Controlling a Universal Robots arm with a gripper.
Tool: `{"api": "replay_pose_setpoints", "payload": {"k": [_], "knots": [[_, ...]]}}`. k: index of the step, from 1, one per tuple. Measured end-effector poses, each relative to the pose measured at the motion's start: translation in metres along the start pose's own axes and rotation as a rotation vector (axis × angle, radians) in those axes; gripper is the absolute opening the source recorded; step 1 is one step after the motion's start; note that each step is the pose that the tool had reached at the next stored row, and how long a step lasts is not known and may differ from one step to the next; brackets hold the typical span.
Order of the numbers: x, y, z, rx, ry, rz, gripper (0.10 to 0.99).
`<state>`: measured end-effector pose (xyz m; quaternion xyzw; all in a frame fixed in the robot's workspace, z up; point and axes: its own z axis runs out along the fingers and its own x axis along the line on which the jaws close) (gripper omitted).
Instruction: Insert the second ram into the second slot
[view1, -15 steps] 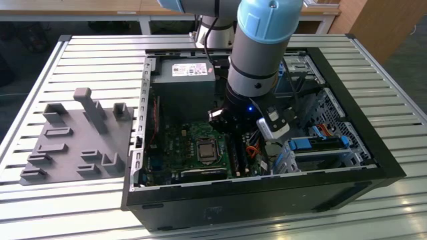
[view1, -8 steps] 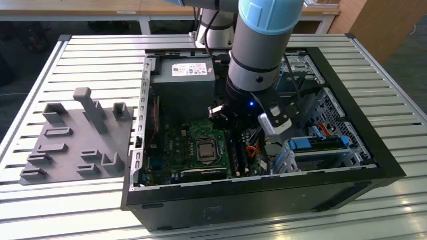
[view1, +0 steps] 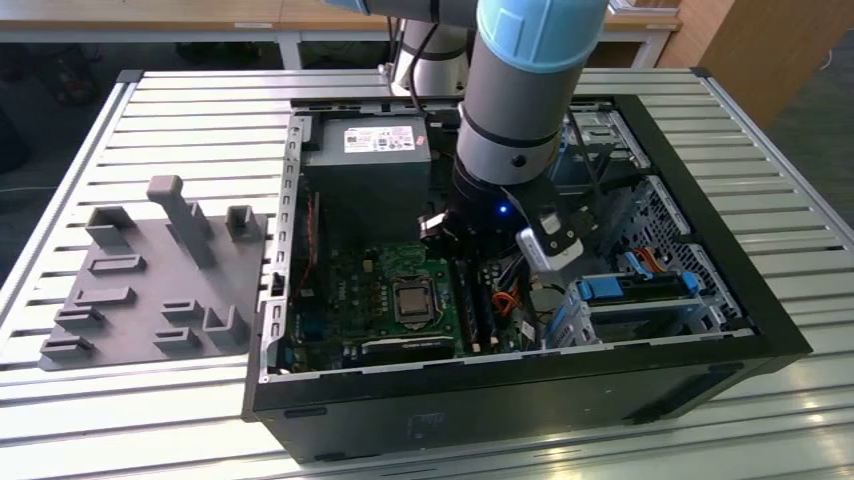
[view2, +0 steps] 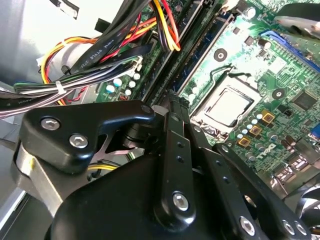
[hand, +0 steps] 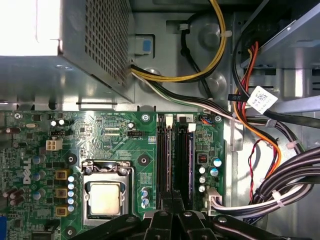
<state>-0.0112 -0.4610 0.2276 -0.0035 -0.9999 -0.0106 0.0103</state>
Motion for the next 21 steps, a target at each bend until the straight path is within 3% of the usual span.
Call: {"api": "replay_pose_setpoints", "payload": {"k": [15, 21], "knots": [[-0.0002, -0.0004, 0.0127, 0.001, 0.0004, 0.000, 0.122], [-0.0002, -0.0003, 0.0135, 0.000, -0.0001, 0.000, 0.122]]}}
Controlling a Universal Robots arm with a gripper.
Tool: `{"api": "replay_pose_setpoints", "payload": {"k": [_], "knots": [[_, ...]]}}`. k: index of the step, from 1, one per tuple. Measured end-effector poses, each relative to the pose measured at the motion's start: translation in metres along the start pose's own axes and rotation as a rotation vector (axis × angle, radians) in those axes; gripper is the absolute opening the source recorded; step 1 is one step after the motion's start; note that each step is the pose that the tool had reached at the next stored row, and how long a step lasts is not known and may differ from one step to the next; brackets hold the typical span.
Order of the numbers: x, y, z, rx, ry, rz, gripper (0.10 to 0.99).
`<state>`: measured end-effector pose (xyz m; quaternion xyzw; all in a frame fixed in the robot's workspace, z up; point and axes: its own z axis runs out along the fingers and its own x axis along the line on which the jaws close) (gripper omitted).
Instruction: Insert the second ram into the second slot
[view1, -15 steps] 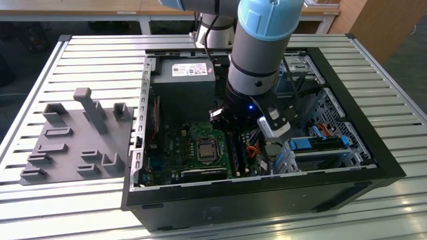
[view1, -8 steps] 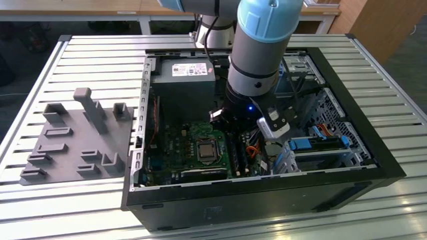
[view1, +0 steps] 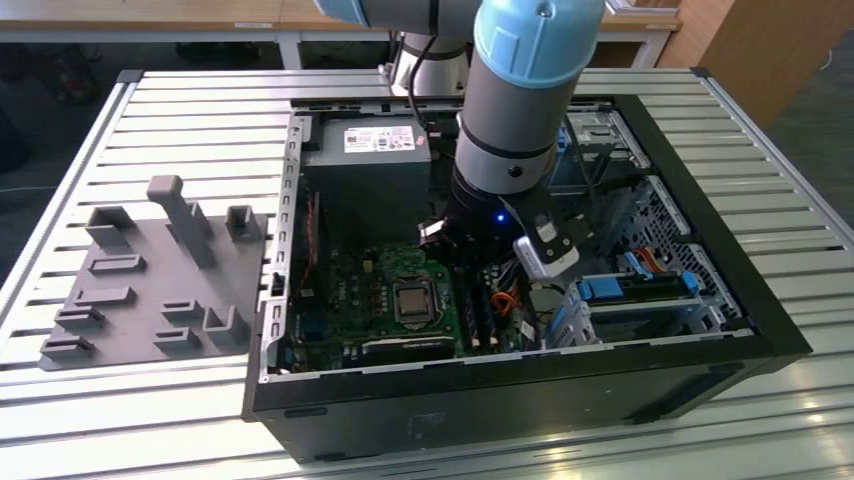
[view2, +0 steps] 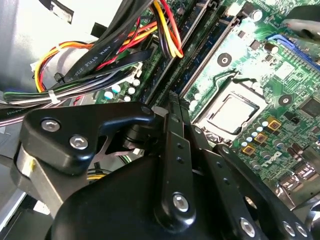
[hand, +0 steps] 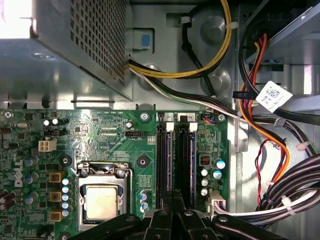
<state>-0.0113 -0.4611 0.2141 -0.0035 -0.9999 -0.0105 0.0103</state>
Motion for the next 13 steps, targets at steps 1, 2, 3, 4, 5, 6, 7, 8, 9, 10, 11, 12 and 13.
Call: {"api": "replay_pose_setpoints", "payload": {"k": [1, 2, 3, 4, 5, 6, 7, 8, 9, 10, 11, 12, 13], "knots": [[0.0000, 0.0001, -0.0008, 0.000, -0.0002, 0.000, 0.122], [0.0000, 0.0003, -0.0018, -0.001, -0.0005, 0.000, 0.122], [0.0000, 0.0004, -0.0032, -0.003, -0.0009, 0.000, 0.122], [0.0000, 0.0005, -0.0052, -0.003, -0.0011, 0.000, 0.122], [0.0001, 0.0003, -0.0086, -0.001, -0.0004, 0.000, 0.122], [0.0002, 0.0003, -0.0119, -0.001, -0.0003, 0.000, 0.122], [0.0003, 0.0004, -0.0149, -0.001, -0.0003, 0.000, 0.122], [0.0004, 0.0004, -0.0169, 0.000, -0.0002, 0.000, 0.122], [0.0004, 0.0004, -0.0183, 0.000, -0.0002, 0.000, 0.122], [0.0004, 0.0004, -0.0195, 0.000, -0.0002, 0.000, 0.122], [0.0004, 0.0004, -0.0206, 0.000, -0.0002, 0.000, 0.122], [0.0005, 0.0004, -0.0216, 0.000, -0.0002, 0.000, 0.122], [0.0005, 0.0005, -0.0225, 0.000, -0.0002, 0.000, 0.122]]}}
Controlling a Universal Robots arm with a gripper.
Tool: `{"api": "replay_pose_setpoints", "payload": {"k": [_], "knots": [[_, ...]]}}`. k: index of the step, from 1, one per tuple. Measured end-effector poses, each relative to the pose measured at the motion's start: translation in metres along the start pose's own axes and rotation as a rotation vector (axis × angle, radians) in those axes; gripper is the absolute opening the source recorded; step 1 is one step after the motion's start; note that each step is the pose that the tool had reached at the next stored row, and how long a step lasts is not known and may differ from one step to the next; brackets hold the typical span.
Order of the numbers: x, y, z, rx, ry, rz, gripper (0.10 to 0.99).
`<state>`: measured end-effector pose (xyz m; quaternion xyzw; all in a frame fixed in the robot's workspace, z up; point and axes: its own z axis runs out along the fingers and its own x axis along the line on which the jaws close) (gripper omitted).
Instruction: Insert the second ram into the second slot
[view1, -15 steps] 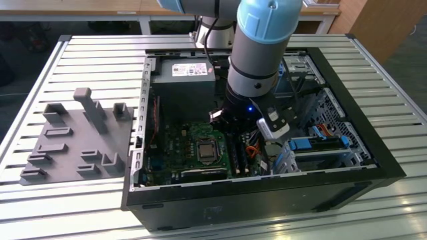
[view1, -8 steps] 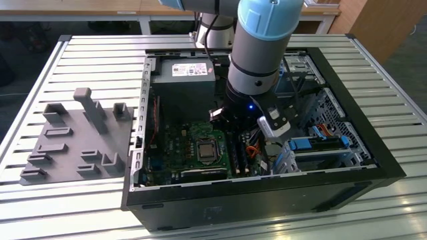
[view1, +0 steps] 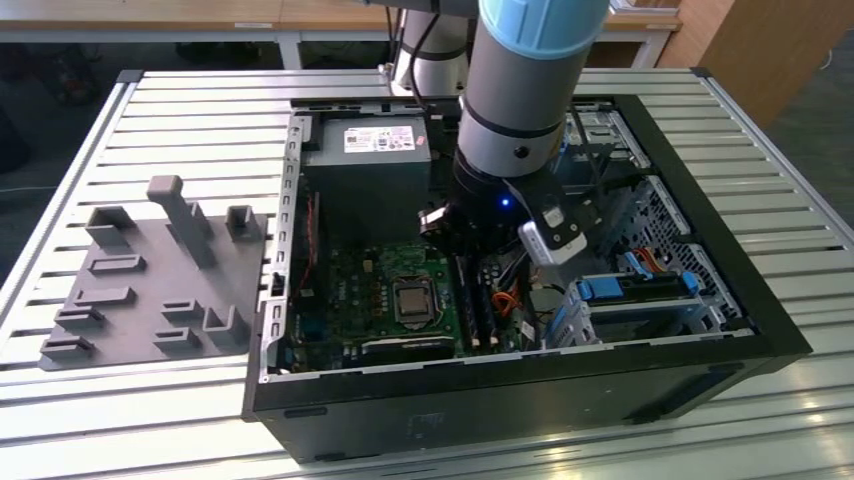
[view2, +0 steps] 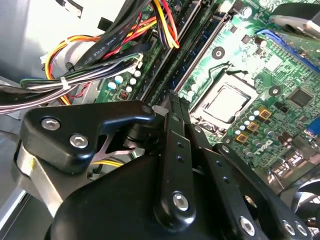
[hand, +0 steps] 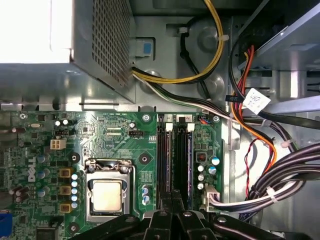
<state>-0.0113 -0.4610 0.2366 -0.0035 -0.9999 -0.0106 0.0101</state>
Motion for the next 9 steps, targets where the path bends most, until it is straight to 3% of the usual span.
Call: {"api": "replay_pose_setpoints", "payload": {"k": [9], "knots": [[0.0002, 0.0001, -0.0079, 0.000, 0.0000, 0.000, 0.122]]}}
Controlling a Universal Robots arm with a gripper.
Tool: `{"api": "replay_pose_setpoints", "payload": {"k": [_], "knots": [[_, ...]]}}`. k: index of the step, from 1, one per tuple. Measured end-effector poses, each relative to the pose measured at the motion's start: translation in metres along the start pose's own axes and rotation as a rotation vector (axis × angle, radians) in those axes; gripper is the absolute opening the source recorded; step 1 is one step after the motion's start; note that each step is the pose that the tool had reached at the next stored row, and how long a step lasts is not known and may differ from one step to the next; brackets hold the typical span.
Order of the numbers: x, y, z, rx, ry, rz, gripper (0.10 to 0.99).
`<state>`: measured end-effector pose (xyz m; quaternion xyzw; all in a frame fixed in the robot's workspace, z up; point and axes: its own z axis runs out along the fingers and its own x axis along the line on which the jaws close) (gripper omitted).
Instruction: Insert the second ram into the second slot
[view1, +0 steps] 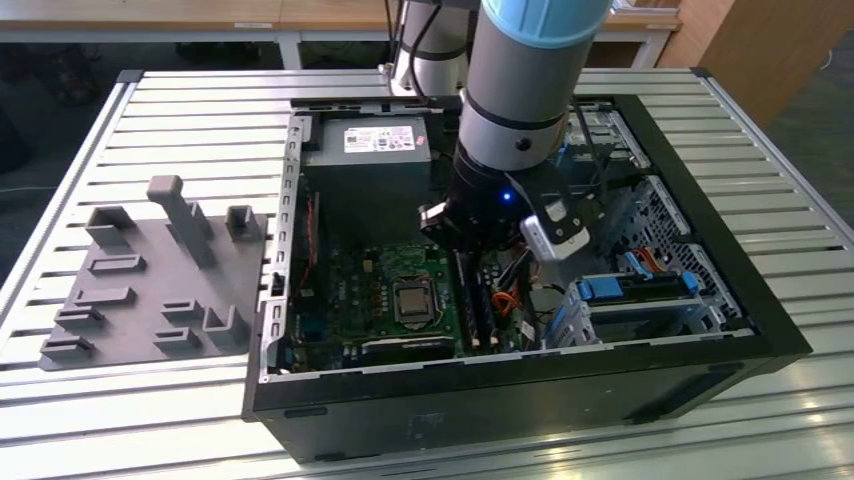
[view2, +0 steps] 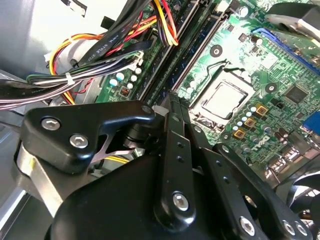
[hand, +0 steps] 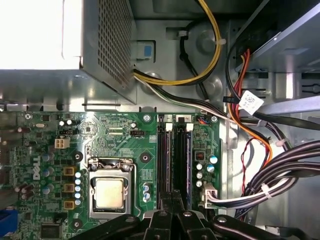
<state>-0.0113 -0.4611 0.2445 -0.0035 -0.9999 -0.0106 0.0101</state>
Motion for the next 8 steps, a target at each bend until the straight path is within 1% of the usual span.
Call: {"api": "replay_pose_setpoints", "payload": {"k": [8], "knots": [[0.0000, 0.0000, -0.0018, 0.000, 0.0000, 0.000, 0.122]]}}
